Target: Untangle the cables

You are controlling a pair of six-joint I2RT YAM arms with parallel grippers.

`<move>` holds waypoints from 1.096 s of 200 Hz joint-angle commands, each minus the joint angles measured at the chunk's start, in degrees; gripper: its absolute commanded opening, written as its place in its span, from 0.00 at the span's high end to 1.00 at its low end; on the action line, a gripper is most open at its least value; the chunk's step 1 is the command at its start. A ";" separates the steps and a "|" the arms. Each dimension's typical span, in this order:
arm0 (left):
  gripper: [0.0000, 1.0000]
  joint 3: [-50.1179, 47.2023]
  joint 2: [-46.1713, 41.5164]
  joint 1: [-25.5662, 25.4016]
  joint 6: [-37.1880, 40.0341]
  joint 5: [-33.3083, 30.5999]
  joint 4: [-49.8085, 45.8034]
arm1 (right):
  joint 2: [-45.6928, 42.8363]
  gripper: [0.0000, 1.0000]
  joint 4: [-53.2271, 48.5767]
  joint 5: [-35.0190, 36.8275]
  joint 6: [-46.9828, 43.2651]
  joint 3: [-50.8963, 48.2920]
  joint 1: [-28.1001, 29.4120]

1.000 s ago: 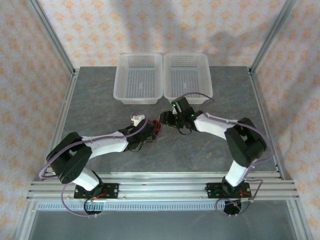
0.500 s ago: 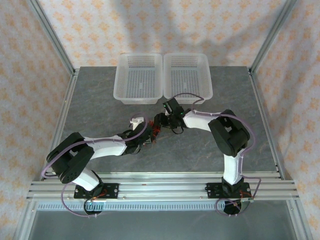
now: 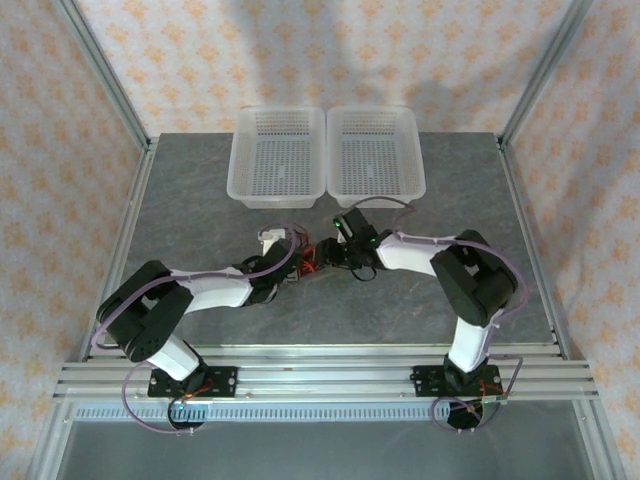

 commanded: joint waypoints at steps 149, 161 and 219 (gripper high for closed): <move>0.79 3.05 4.54 0.55 12.37 3.59 14.26 | 1.68 0.55 5.71 -4.25 3.62 -4.19 0.63; 0.79 3.62 5.21 0.55 12.62 4.66 15.09 | 1.51 0.55 7.84 -4.38 4.32 -5.36 0.63; 0.82 5.83 9.65 0.62 14.45 6.49 15.49 | 2.56 0.53 17.12 -3.14 9.39 -7.94 0.63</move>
